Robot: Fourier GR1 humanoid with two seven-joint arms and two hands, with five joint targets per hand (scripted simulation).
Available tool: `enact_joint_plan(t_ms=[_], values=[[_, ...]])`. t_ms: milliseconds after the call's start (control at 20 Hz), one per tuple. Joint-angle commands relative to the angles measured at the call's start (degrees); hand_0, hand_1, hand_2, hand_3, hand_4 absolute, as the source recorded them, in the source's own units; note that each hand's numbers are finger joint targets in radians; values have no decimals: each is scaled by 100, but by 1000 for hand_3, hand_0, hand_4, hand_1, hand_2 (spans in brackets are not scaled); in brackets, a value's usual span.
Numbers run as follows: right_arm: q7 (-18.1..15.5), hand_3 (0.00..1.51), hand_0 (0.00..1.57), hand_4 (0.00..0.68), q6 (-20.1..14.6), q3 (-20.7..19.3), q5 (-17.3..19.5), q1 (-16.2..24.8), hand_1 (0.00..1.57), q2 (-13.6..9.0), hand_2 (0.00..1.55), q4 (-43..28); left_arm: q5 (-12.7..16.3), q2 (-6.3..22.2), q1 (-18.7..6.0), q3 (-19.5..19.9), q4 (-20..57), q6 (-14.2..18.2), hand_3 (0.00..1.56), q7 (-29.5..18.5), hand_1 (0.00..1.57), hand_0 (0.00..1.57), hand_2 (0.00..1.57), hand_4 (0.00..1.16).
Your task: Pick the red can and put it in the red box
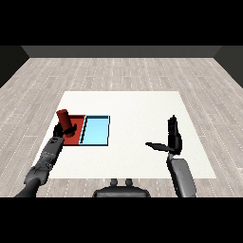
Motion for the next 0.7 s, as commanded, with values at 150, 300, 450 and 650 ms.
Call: enact_joint_plan(t_ms=[150, 300, 450, 650], values=[[-188, 0, 0, 0, -134, -76, 248, -327, 0, 40, 0, 524, -73, 49, -196, 57, 840, -975, 427, -306, 319, 319, 498, 720], [-144, 0, 0, 0, -16, -279, 38, -431, 0, -23, 0, 618, -597, 50, -465, -427, 1016, -1159, 0, -39, 0, 0, 0, 308], [-350, 0, 0, 0, 190, -168, -88, 2, 0, 41, 0, 303, -749, 213, -432, -489, 1251, -814, 0, 161, 0, 0, 0, 0], [-249, 0, 0, 0, 113, -93, 62, -163, 0, 117, 0, 177, -463, 468, -432, -139, 1097, -800, 0, 23, 0, 0, 0, 0]])
